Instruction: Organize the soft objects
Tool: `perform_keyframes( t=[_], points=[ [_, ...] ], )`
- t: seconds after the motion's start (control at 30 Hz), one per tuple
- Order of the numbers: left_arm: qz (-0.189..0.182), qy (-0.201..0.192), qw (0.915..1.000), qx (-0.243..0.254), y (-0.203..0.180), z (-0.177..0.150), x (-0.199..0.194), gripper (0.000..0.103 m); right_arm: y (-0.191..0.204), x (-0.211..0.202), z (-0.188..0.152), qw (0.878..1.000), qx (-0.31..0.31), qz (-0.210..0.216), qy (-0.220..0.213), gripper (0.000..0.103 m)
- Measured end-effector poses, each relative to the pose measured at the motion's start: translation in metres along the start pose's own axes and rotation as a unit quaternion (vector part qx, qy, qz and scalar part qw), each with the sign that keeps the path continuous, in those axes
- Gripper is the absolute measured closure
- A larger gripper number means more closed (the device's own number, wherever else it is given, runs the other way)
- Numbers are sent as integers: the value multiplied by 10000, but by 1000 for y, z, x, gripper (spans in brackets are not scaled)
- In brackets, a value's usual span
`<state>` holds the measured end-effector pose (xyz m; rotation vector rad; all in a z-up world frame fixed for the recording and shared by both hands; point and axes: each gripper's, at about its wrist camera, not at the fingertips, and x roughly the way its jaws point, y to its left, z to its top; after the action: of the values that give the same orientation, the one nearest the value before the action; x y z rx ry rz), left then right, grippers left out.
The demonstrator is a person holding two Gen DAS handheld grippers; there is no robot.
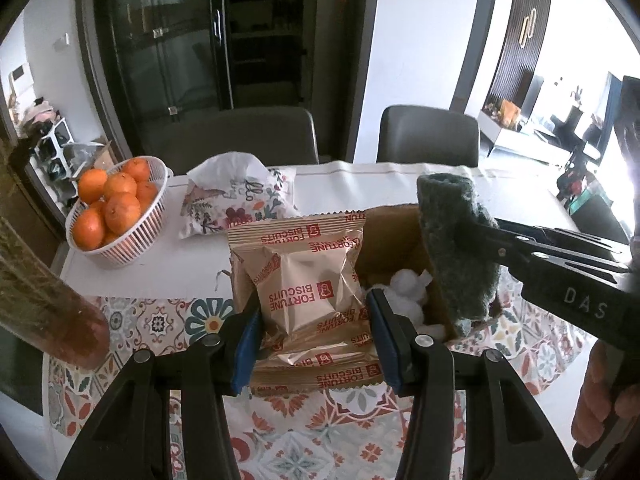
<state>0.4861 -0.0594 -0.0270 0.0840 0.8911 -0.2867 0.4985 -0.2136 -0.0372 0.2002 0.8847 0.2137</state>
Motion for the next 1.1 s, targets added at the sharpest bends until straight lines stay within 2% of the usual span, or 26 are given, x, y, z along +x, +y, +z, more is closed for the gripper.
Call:
perform_keyframes(
  t=[0.2,0.5,0.57,0.63,0.67,0.7,0.9,0.97,1.1],
  points=[
    [-164,276,9995,39,8,1,32,53,-2,37,1,9989,-162,-93,438,78],
    [-108,734,9970,226,11,-10,71,53,-7,77,-11,9951,-112,-91,983,76],
    [-86,850,9959,287,10,-12,79,52,-8,79,-12,9951,-69,-43,990,72],
    [-80,914,9953,316,9,-13,83,51,-9,82,-12,9945,-2,20,1047,62],
    [-70,942,9950,323,9,-14,85,45,-10,83,-12,9944,26,41,1056,52],
    [-69,961,9948,323,8,-15,86,40,-10,83,-12,9944,51,65,1051,48],
    [-44,927,9950,379,4,-15,83,37,-15,75,-12,9948,269,87,975,47],
    [-34,913,9952,354,4,-16,78,33,-15,70,-14,9952,327,75,920,47],
    [97,766,9968,212,7,-18,62,31,-12,53,-19,9969,351,-144,691,42]
  ],
)
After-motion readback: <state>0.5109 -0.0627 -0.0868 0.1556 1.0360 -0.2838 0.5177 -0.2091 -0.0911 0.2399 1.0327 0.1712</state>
